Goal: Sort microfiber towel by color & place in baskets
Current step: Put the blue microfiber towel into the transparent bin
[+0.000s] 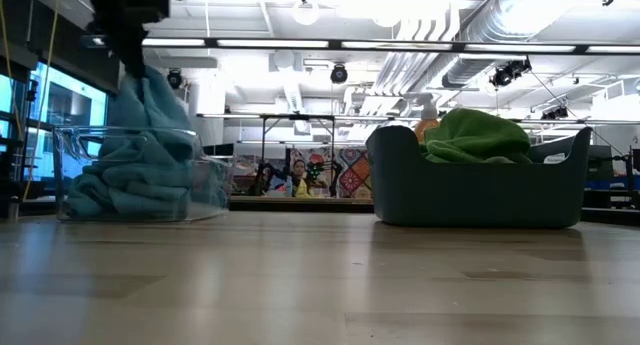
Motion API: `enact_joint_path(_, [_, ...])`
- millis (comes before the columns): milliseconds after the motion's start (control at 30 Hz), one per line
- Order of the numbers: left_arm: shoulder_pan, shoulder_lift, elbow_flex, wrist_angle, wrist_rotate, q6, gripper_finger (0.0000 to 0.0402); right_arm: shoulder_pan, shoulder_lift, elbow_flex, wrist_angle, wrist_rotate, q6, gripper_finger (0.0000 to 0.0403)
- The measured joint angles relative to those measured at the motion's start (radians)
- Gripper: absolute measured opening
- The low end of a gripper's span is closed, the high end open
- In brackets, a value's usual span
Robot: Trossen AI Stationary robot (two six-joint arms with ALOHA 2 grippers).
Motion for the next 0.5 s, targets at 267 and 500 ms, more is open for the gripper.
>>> enact_joint_path(267, [-0.034,0.133,0.013,0.057,-0.005,0.049,0.0,0.0,0.0,0.0,0.0,-0.013,0.001,0.0209])
enact_joint_path(500, [-0.142,0.25,0.012,0.176,-0.005,0.059,0.0,0.0,0.0,0.0,0.0,-0.016,0.001,0.0209])
